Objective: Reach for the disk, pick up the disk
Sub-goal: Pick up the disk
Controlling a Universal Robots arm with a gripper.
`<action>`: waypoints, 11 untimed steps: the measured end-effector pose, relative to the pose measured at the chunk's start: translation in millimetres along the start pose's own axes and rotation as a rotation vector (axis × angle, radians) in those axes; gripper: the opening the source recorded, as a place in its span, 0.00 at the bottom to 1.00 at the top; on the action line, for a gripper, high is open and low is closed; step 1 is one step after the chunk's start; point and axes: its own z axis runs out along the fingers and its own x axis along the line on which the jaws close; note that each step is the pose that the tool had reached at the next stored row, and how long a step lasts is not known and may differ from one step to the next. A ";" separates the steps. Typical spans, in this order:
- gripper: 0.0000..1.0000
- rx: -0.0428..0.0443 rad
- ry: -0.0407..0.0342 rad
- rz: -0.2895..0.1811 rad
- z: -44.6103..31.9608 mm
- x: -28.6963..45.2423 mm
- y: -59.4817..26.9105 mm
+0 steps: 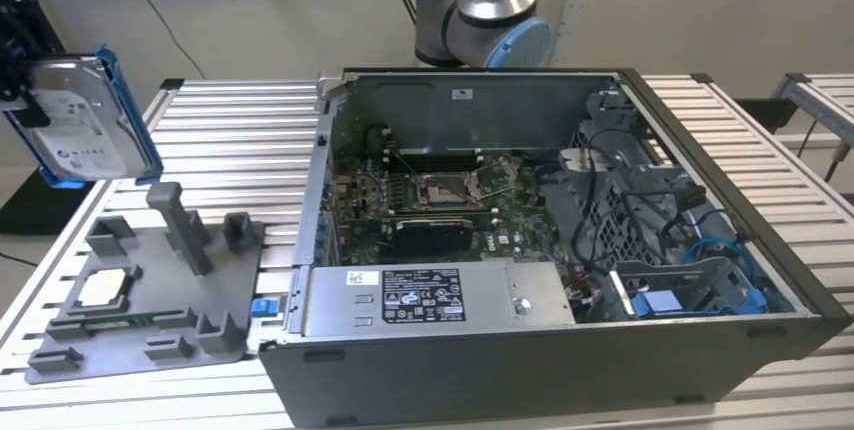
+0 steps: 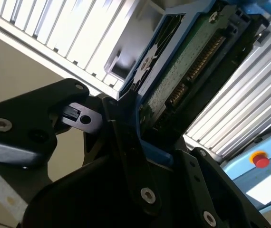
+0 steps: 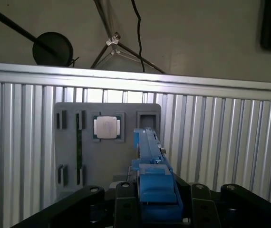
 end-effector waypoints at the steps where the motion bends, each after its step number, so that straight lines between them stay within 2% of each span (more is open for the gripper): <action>1: 0.00 0.0000 0.0000 0.000 -2.3 -0.1 0.0; 11: 0.00 0.0000 0.0000 0.001 -31.9 -1.1 -0.1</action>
